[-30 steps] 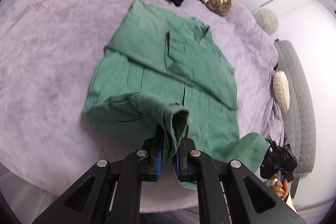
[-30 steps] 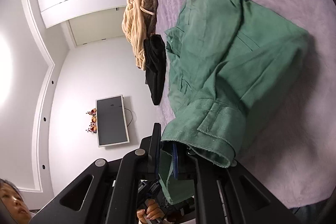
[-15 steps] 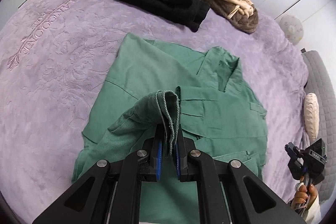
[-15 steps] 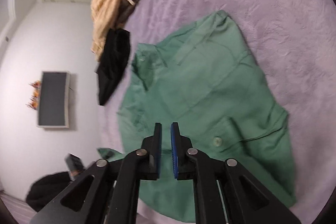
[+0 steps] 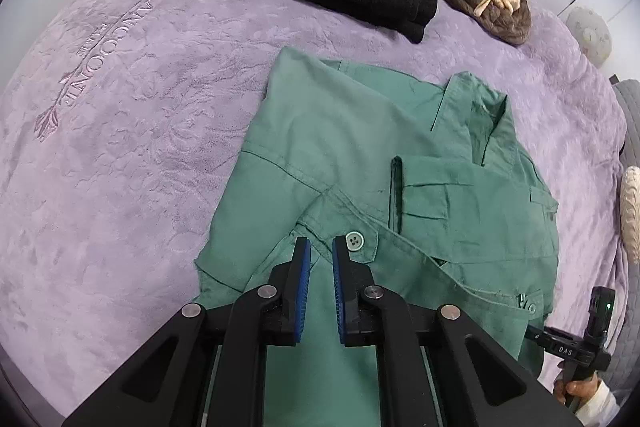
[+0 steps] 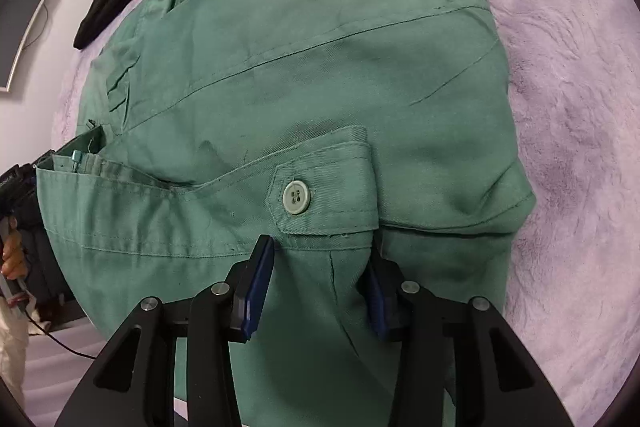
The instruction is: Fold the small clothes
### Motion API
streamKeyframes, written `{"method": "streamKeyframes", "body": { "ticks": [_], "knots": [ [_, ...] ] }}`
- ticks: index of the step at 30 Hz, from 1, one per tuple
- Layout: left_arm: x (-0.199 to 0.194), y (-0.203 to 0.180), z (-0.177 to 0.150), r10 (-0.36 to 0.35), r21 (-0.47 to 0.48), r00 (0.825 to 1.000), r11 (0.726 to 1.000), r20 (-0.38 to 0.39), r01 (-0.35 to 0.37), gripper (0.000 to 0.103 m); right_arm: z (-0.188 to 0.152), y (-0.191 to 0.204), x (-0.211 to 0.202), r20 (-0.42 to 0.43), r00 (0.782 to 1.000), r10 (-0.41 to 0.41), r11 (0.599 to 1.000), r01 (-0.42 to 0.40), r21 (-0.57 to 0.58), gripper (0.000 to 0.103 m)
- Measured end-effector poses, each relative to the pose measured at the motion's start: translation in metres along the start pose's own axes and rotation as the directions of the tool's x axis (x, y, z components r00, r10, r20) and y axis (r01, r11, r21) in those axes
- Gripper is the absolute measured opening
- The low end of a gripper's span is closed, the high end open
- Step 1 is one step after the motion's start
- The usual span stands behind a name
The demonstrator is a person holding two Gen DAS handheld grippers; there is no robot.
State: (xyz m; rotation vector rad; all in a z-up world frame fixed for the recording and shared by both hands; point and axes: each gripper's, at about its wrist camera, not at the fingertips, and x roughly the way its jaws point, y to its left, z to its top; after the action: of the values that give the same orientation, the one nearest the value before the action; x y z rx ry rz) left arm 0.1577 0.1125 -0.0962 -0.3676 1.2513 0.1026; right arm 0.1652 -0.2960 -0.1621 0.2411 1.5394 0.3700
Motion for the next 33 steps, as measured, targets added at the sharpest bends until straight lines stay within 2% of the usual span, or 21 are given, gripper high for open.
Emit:
{"method": "streamKeyframes", "body": {
  "ticks": [1, 2, 3, 4, 7, 9, 11, 12, 13, 14, 15, 18, 22, 27, 30, 33],
  "knots": [
    [0.002, 0.001, -0.001, 0.006, 0.02, 1.0, 1.0, -0.013, -0.006, 0.048, 0.0, -0.004, 0.0, 0.005, 1.0, 0.016, 0.999, -0.016, 0.03, 0.046],
    [0.002, 0.001, -0.003, 0.021, 0.043, 1.0, 0.999, -0.011, -0.021, 0.089, -0.001, -0.007, -0.002, 0.009, 1.0, 0.026, 0.998, -0.027, 0.052, 0.046],
    [0.002, 0.0, -0.004, 0.049, 0.078, 0.999, 0.996, 0.004, -0.049, 0.101, -0.002, -0.01, -0.002, 0.015, 0.999, 0.032, 0.997, -0.033, 0.07, 0.046],
    [0.003, -0.002, -0.006, 0.064, 0.112, 0.998, 0.992, 0.017, -0.066, 0.103, -0.003, -0.012, -0.002, 0.02, 0.999, 0.03, 0.996, -0.031, 0.079, 0.046],
    [0.026, -0.005, -0.005, 0.072, 0.195, 0.996, 0.979, -0.047, -0.062, 0.103, -0.006, -0.012, -0.005, 0.03, 1.0, -0.008, 0.996, 0.005, 0.084, 0.046],
    [0.043, -0.008, -0.002, 0.084, 0.227, 0.994, 0.972, -0.076, -0.065, 0.099, -0.006, -0.005, -0.007, 0.038, 0.998, -0.051, 0.996, 0.048, 0.071, 0.045],
    [0.054, -0.016, 0.001, 0.087, 0.271, 0.992, 0.961, -0.089, -0.06, 0.072, -0.01, 0.003, -0.013, 0.058, 0.99, -0.125, 0.991, 0.122, 0.052, 0.03],
    [0.058, -0.02, 0.001, 0.088, 0.291, 0.991, 0.955, -0.101, -0.055, 0.063, -0.014, 0.005, -0.017, 0.068, 0.988, -0.137, 0.99, 0.134, 0.05, 0.016],
    [0.06, -0.024, -0.001, 0.093, 0.313, 0.99, 0.948, -0.11, -0.054, 0.038, -0.019, 0.006, -0.024, 0.083, 0.988, -0.13, 0.991, 0.126, 0.055, 0.006],
    [0.061, -0.026, -0.003, 0.119, 0.341, 0.987, 0.937, -0.103, -0.077, 0.014, -0.026, 0.009, -0.034, 0.108, 0.985, -0.135, 0.99, 0.13, 0.054, 0.006],
    [0.058, -0.027, -0.006, 0.127, 0.363, 0.987, 0.928, -0.097, -0.083, 0.014, -0.032, 0.012, -0.045, 0.137, 0.98, -0.142, 0.99, 0.137, 0.045, 0.006],
    [0.026, -0.011, -0.007, -0.009, 0.302, 0.997, 0.953, -0.076, 0.031, 0.014, -0.05, 0.022, -0.087, 0.237, 0.96, -0.15, 0.989, 0.144, 0.042, 0.006],
    [-0.021, 0.012, -0.003, -0.087, 0.221, 0.996, 0.971, -0.011, 0.088, 0.014, -0.05, 0.035, -0.129, 0.352, 0.92, -0.175, 0.984, 0.172, 0.041, 0.006],
    [-0.06, 0.022, 0.019, -0.134, 0.158, 0.987, 0.98, 0.093, 0.118, 0.014, -0.002, 0.057, -0.162, 0.474, 0.862, -0.178, 0.981, 0.196, 0.013, 0.006],
    [-0.07, 0.017, 0.041, -0.156, 0.142, 0.97, 0.981, 0.186, 0.131, 0.014, 0.029, 0.061, -0.168, 0.499, 0.849, -0.174, 0.978, 0.206, -0.01, 0.006],
    [-0.065, 0.01, 0.063, -0.141, 0.144, 0.963, 0.983, 0.231, 0.109, 0.014, 0.068, 0.057, -0.149, 0.496, 0.846, -0.198, 0.969, 0.244, -0.031, 0.006]
  ]
}}
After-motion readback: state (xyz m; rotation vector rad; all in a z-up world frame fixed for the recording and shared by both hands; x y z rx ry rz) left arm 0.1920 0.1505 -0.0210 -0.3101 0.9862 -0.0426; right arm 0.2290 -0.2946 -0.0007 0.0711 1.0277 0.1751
